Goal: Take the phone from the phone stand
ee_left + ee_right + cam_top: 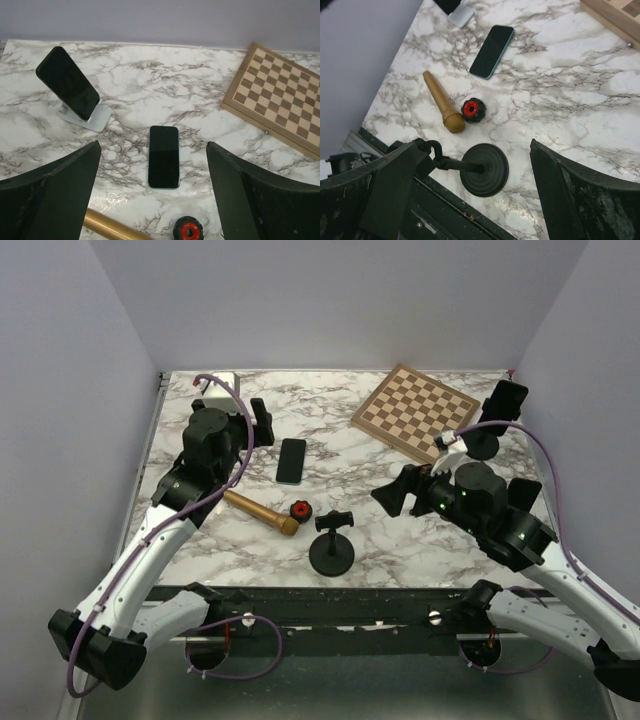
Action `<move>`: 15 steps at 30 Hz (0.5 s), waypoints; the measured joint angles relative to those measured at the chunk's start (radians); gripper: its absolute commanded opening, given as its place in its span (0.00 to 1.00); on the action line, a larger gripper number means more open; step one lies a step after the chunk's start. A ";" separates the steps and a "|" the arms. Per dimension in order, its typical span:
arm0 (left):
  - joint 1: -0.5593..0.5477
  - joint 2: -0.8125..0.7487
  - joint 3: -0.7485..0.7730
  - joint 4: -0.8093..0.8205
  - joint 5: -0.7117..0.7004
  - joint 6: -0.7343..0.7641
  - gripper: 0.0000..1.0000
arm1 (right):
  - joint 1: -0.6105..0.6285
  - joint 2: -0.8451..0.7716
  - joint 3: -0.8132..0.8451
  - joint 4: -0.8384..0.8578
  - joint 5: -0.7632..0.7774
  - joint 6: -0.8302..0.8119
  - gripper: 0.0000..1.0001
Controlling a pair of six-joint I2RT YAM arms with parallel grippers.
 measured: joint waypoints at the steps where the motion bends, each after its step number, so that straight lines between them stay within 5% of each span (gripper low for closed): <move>1: 0.011 0.025 0.007 -0.007 0.000 -0.005 0.99 | 0.000 -0.021 -0.005 0.000 0.021 0.012 1.00; 9: 0.177 0.137 0.017 -0.034 0.023 -0.060 0.98 | 0.000 -0.177 -0.062 -0.018 0.069 0.080 1.00; 15: 0.363 0.226 0.010 0.036 0.202 -0.147 0.96 | 0.000 -0.266 -0.090 -0.032 0.065 0.108 1.00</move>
